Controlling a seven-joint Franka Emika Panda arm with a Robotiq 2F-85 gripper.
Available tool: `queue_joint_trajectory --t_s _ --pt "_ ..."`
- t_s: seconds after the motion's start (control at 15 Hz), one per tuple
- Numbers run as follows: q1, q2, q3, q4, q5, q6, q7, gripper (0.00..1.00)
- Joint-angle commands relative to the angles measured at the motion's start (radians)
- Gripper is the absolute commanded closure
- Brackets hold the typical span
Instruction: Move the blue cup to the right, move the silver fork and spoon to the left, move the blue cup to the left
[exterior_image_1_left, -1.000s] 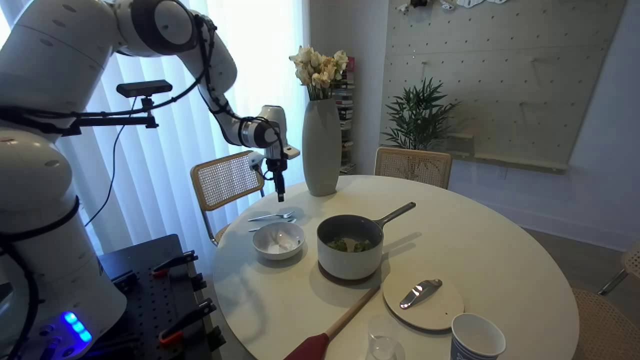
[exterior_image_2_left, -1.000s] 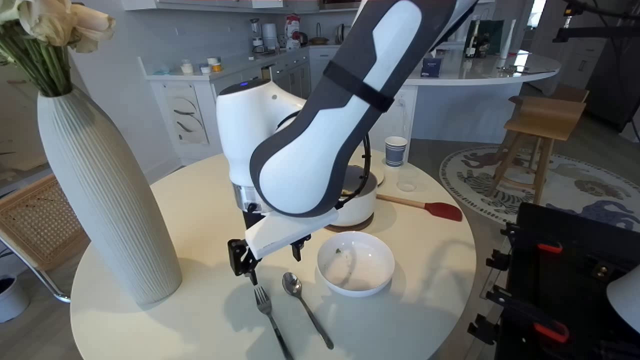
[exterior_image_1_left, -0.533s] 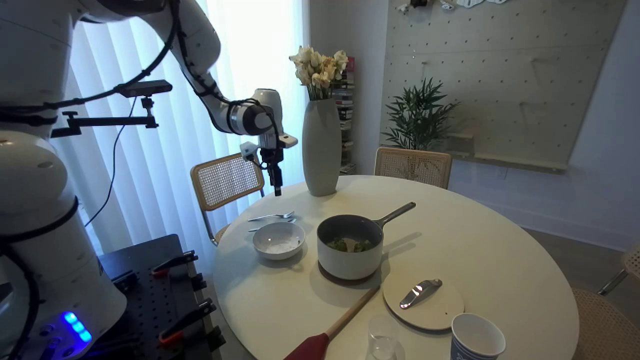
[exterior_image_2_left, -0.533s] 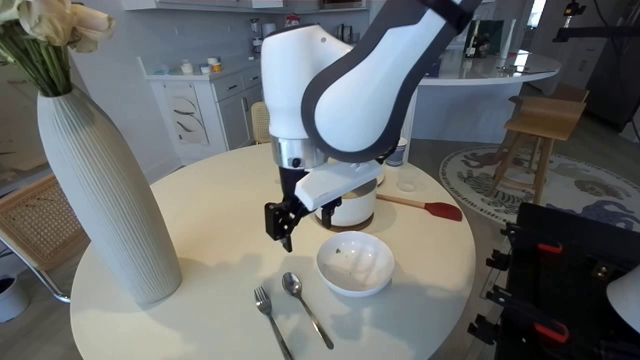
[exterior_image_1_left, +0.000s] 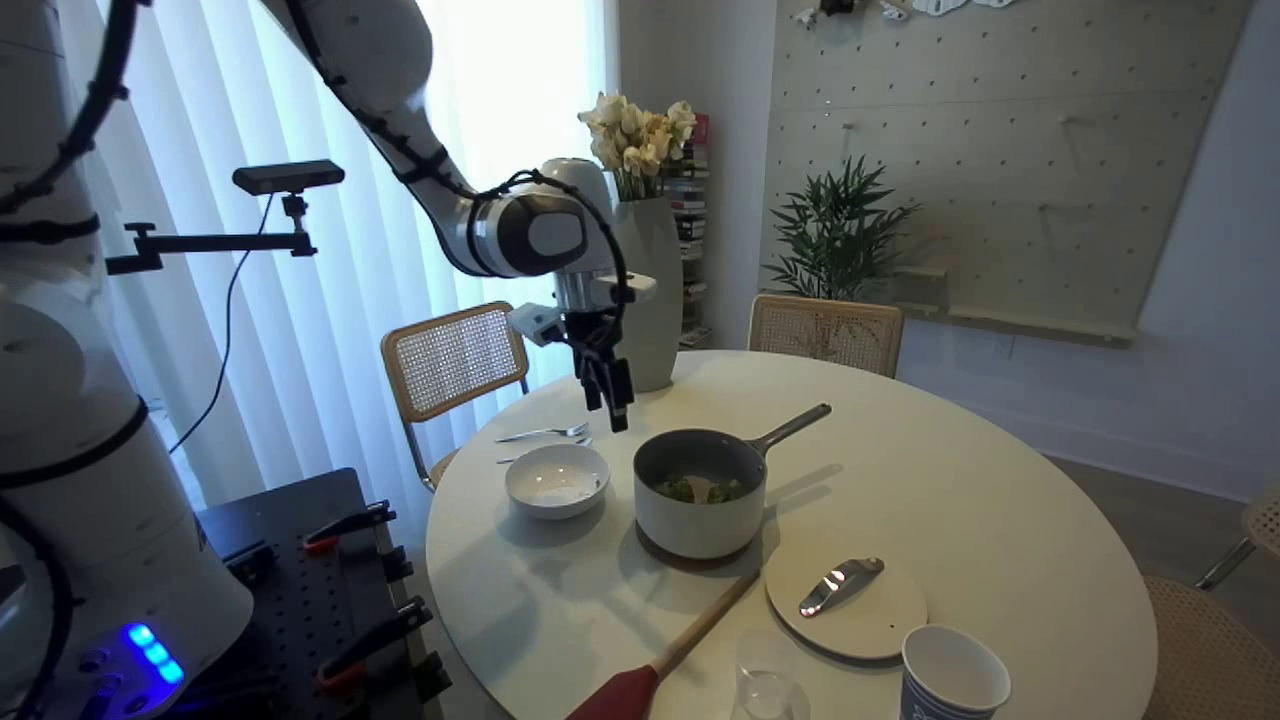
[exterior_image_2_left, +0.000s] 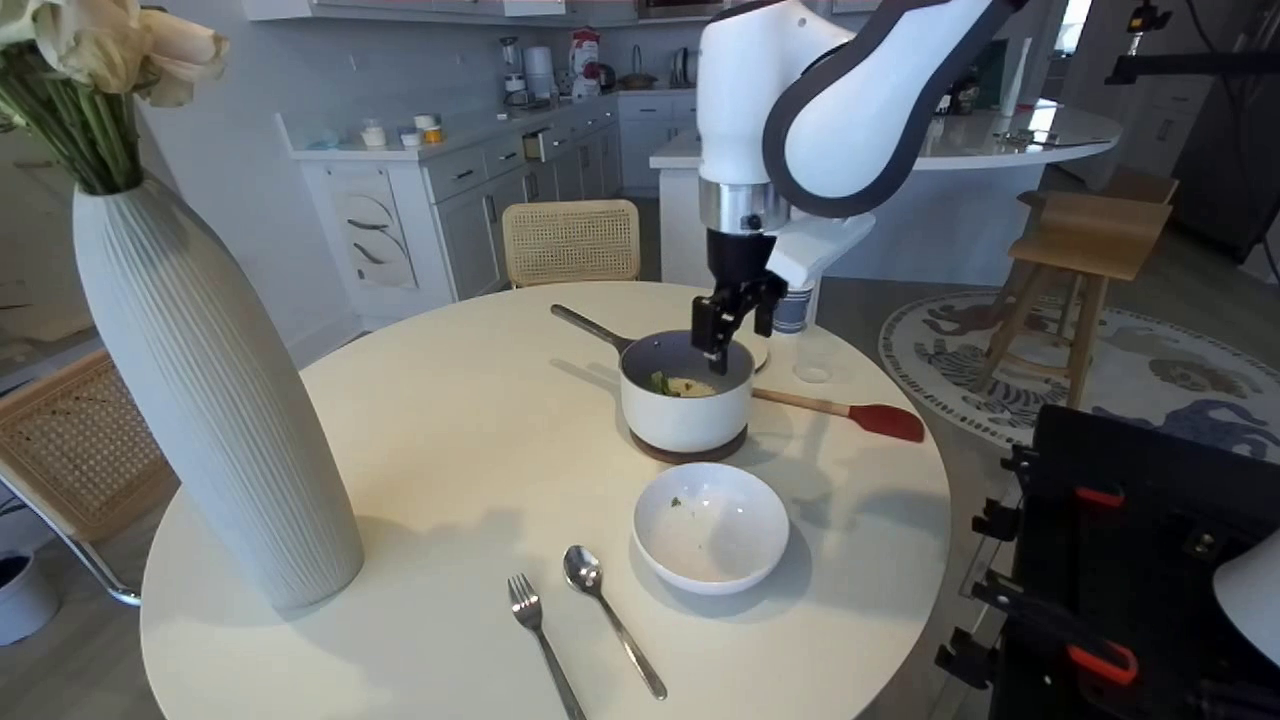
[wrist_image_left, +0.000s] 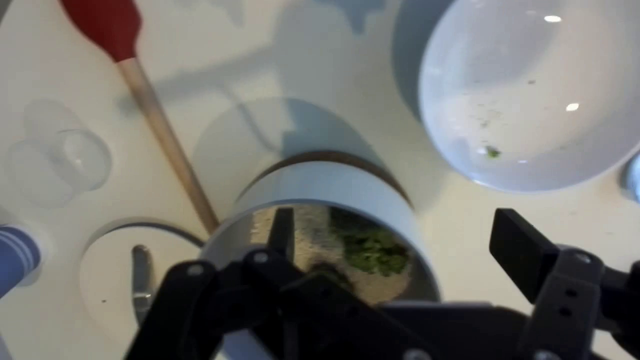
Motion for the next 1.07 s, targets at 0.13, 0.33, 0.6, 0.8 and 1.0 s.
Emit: queue_joint_trajectory --t_s 0.13,0.33,0.6,0.8,1.0 --pt "-0.24 0.033 -0.096 0.019 -0.037 0.15 -0.389 0.0" --pt "-0.393 0.117 -0.098 0.11 0.076 0.236 -0.65 0.0" --pt "-0.555 0.244 -0.011 0.279 0.228 0.23 -0.864 0.0" --pt "-0.615 0.345 0.036 0.4 0.237 0.23 -0.91 0.0" --pt "-0.645 0.438 0.07 0.51 0.221 0.221 -0.92 0.0"
